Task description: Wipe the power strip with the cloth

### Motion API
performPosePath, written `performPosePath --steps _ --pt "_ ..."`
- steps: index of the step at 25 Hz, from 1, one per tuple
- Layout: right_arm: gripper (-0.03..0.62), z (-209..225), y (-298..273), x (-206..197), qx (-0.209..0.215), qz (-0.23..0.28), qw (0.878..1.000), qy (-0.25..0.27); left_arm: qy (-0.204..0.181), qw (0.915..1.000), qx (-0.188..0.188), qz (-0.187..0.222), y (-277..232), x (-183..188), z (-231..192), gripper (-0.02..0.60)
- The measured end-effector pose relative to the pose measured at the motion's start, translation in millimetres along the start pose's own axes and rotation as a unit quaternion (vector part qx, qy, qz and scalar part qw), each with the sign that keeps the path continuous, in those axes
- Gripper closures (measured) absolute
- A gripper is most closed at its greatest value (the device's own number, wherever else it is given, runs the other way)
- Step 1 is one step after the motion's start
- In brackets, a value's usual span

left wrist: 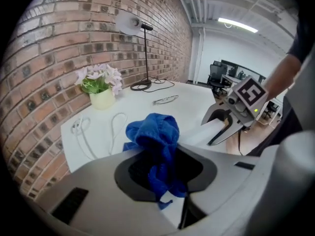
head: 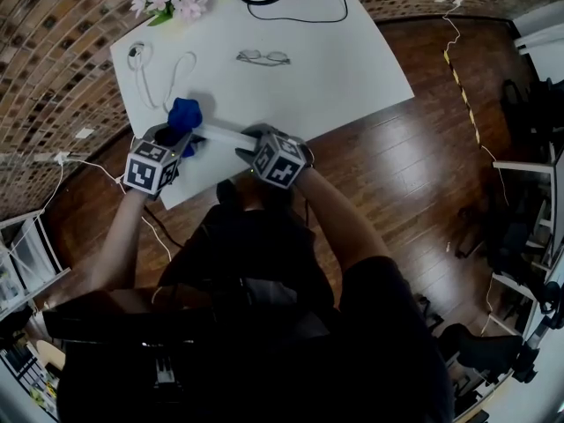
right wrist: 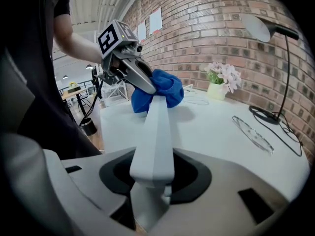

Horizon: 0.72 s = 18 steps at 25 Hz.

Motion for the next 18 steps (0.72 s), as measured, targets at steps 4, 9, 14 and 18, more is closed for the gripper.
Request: performPosePath --steps 4,9,14,18 --pt "0.431 0.3 0.6 -0.1 0.000 0.001 1.000 0.002 -0.003 0.9997 -0.025 -0.004 -12.8 9.3 28.2 0.479" --pt "0.431 -1.3 0.9 -1.0 -0.001 0.005 1.000 0.010 0.025 0.9978 -0.060 -0.012 -25.1 20.4 64.3 0.479" --pt "0.430 -0.9 0.5 -1.3 0.003 0.008 1.000 0.017 0.050 0.9959 -0.074 -0.015 -35.1 28.7 94.4 0.479" --pt "0.430 -0.9 0.0 -2.5 0.006 0.009 1.000 0.021 0.049 0.9966 -0.061 -0.028 -39.3 30.2 102.8 0.479"
Point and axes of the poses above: the fingertips, and each gripper's own axes: y backward along the fingers, z to its right, x out of its top, the point moved 4 cm from there along y, backward along the fingers, and after that the axes turned 10 degrees about z, right-handed, at the moved point
